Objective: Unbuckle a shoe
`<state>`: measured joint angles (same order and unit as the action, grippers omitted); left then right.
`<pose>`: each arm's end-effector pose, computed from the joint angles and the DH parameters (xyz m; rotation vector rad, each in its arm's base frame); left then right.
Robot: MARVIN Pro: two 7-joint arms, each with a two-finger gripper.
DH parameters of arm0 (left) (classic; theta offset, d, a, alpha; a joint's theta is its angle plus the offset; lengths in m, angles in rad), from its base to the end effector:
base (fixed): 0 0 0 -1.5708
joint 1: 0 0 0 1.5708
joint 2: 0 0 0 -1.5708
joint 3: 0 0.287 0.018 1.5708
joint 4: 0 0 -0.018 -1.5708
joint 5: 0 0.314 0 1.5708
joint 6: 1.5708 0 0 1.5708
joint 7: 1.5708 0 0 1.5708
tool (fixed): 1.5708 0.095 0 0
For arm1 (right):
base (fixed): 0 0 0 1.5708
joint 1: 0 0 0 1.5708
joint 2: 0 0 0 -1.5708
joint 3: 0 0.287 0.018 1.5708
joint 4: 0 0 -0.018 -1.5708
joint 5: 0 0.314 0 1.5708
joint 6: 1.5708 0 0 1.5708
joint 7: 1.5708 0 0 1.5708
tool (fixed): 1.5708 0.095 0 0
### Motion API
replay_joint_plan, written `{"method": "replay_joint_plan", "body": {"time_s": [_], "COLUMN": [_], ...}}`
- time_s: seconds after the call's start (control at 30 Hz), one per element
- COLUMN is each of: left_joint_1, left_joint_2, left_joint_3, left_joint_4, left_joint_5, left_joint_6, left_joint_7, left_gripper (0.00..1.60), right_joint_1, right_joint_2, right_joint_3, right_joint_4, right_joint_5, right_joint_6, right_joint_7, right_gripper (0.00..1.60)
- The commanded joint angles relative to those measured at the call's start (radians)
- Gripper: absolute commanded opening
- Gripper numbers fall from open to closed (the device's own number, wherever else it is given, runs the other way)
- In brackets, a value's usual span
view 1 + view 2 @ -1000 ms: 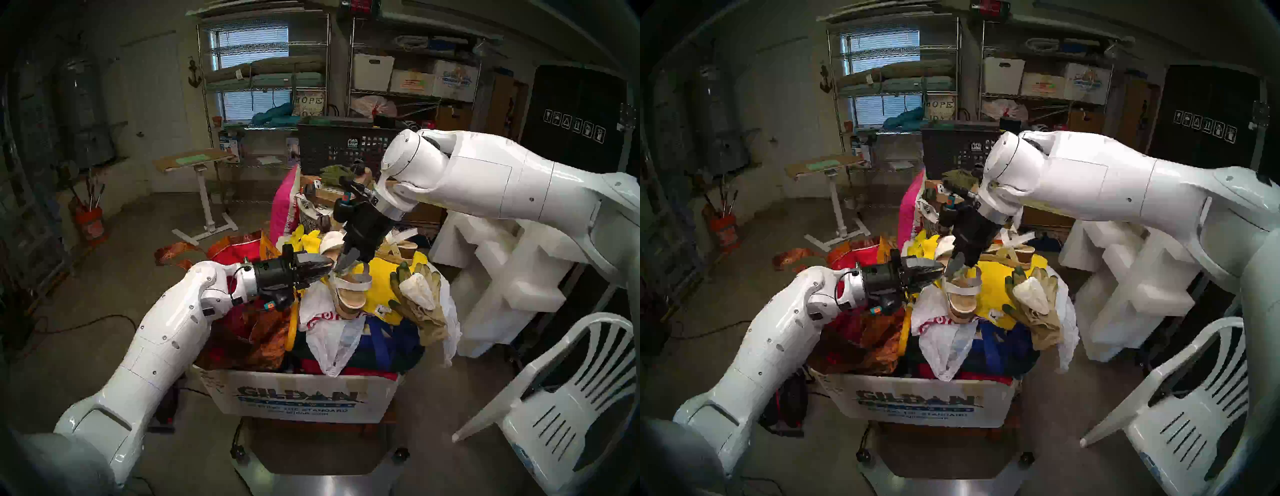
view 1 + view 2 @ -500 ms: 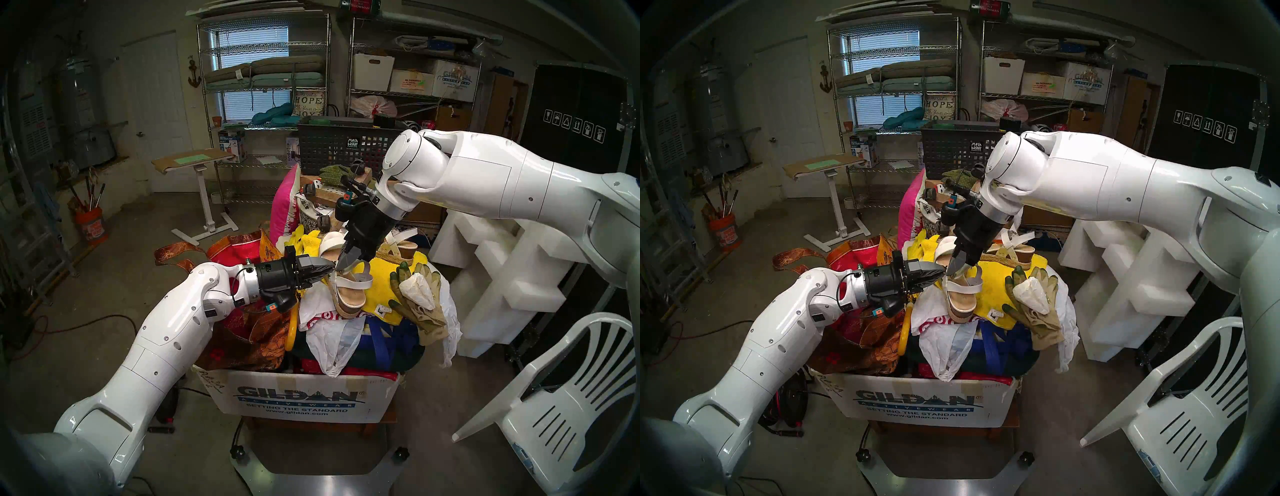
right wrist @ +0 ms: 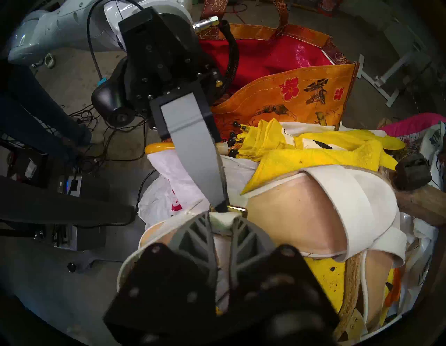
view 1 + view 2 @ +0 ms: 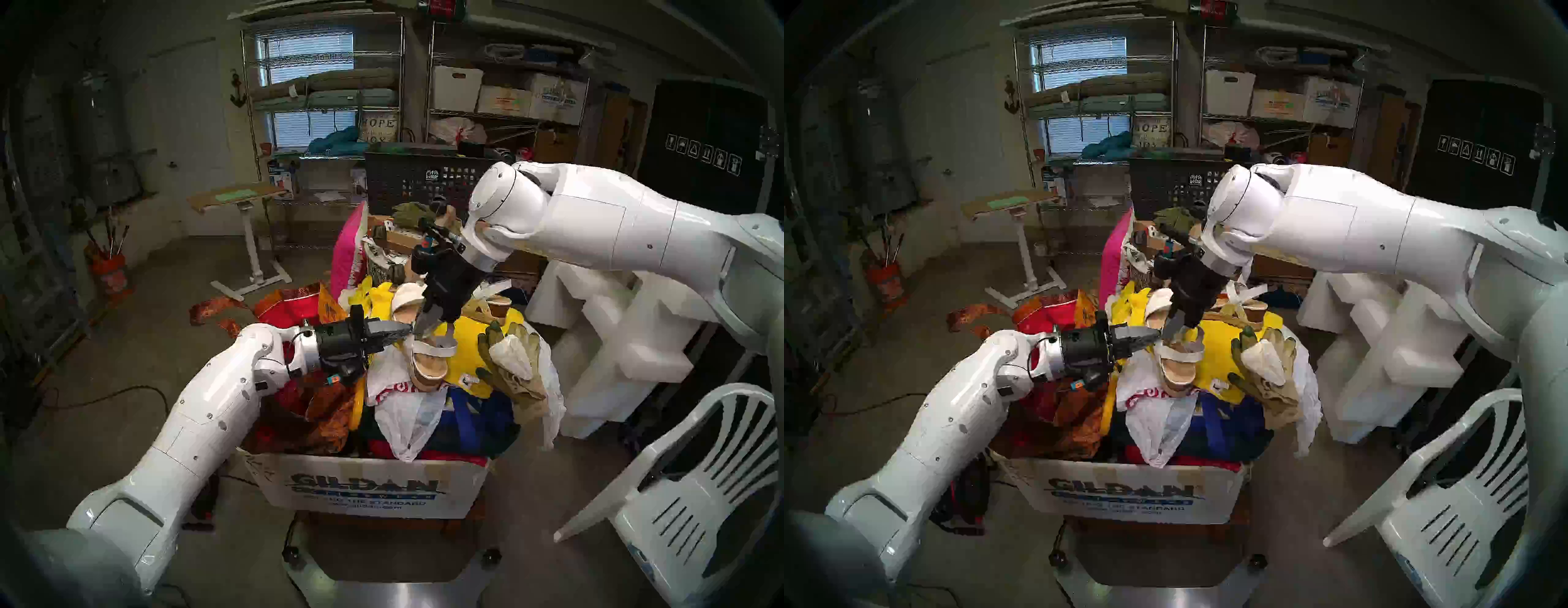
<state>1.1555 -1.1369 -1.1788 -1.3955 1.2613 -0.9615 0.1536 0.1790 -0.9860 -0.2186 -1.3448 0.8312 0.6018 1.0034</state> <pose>0.4574 -0.0511 -0.2242 -0.1355 1.9786 -1.9362 0.4982 0.0967 -0.0661 -2.0208 -1.9564 -0.5682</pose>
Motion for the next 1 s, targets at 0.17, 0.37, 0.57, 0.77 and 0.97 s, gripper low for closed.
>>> {"method": "replay_joint_plan", "body": {"time_s": [0.17, 0.37, 0.57, 0.77, 0.97], "left_joint_1": [-0.015, -0.015, -0.013, -0.012, -0.012], "left_joint_2": [-0.005, -0.004, -0.003, -0.002, -0.002], "left_joint_3": [-0.009, -0.010, -0.009, -0.008, -0.005], "left_joint_4": [0.011, 0.016, 0.022, 0.023, 0.032], "left_joint_5": [0.025, 0.037, 0.048, 0.054, 0.063], "left_joint_6": [0.002, 0.002, 0.002, 0.002, 0.002], "left_joint_7": [0.057, 0.070, 0.084, 0.090, 0.103], "left_gripper": [0.00, 0.00, 0.00, 0.00, 0.00], "right_joint_1": [0.056, 0.059, 0.074, 0.082, 0.082], "right_joint_2": [0.059, 0.075, 0.104, 0.127, 0.165], "right_joint_3": [0.032, 0.040, 0.051, 0.061, 0.085], "right_joint_4": [-0.057, -0.075, -0.100, -0.119, -0.160], "right_joint_5": [0.000, 0.002, -0.001, 0.000, 0.007], "right_joint_6": [0.045, 0.060, 0.081, 0.092, 0.105], "right_joint_7": [-0.039, -0.063, -0.091, -0.111, -0.155], "right_gripper": [0.00, 0.00, 0.00, 0.00, 0.00]}}
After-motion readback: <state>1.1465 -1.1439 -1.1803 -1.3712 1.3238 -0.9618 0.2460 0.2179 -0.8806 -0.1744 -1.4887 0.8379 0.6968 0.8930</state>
